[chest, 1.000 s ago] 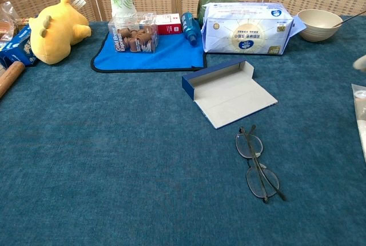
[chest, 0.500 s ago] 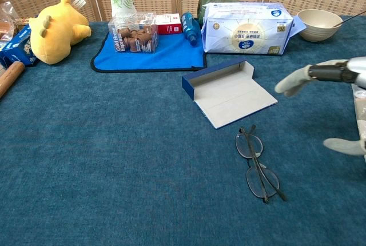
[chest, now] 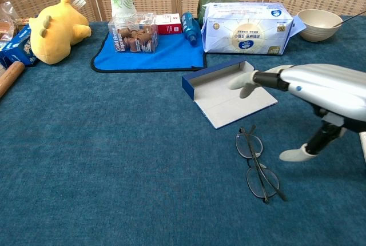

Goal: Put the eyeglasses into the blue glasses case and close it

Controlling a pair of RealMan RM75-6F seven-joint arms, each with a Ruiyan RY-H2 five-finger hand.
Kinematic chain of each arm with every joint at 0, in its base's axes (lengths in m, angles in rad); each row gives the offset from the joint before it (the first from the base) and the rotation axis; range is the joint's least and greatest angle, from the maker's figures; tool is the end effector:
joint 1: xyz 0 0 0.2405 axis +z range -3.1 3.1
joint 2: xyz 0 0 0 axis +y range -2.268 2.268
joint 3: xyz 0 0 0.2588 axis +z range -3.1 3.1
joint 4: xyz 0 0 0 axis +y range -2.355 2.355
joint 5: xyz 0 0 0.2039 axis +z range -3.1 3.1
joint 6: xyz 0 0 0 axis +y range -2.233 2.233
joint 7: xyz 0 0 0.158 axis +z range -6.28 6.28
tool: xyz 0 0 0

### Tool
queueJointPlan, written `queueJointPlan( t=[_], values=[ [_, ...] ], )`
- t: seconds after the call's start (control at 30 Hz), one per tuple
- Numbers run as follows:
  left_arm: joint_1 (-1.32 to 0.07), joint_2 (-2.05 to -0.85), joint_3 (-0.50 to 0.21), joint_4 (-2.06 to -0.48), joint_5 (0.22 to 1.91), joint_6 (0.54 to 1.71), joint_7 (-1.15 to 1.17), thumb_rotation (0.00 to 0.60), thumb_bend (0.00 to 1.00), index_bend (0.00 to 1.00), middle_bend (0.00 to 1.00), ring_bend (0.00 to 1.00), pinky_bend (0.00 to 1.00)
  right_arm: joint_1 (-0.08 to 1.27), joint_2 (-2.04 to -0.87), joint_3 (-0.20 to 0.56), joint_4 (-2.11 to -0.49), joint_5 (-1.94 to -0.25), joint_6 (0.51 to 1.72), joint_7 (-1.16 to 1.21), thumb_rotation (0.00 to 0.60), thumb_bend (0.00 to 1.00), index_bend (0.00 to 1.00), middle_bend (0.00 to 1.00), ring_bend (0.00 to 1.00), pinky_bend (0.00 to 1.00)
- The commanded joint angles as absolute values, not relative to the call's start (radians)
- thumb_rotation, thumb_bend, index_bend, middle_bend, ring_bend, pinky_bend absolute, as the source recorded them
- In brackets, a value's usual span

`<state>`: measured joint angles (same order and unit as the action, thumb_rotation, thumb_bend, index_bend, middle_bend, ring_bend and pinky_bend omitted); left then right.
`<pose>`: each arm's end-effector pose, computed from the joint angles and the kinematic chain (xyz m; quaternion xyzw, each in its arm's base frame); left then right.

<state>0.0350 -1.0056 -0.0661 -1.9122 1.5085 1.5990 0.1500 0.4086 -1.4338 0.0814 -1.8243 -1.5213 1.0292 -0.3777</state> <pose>-0.2724 0.1605 0.1960 -0.5442 -0.3941 -0.4012 0.6225 -0.1469 -0.2351 0.0035 0.7681 -0.3651 0.4066 0.3340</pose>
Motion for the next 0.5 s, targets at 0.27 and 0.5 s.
queueJointPlan(
  t=[0.27,0.5],
  values=[
    [0.027,-1.01,-0.068,-1.902,1.49,1.591,0.145,0.6,0.29,0.2,0.14,0.05,0.0,0.465,-1.516,0.091,-1.81,-1.424,0.987,-0.499,0.6,0.0,0.02,0.17,0.05,0.12],
    [0.03,-1.012,-0.064,-1.898,1.491,1.597,0.14,0.6,0.29,0.2,0.14,0.05,0.0,0.485,-1.56,0.086,-1.812,-1.362,0.993,-0.587,0.6,0.0,0.0,0.13,0.02,0.12]
  ],
)
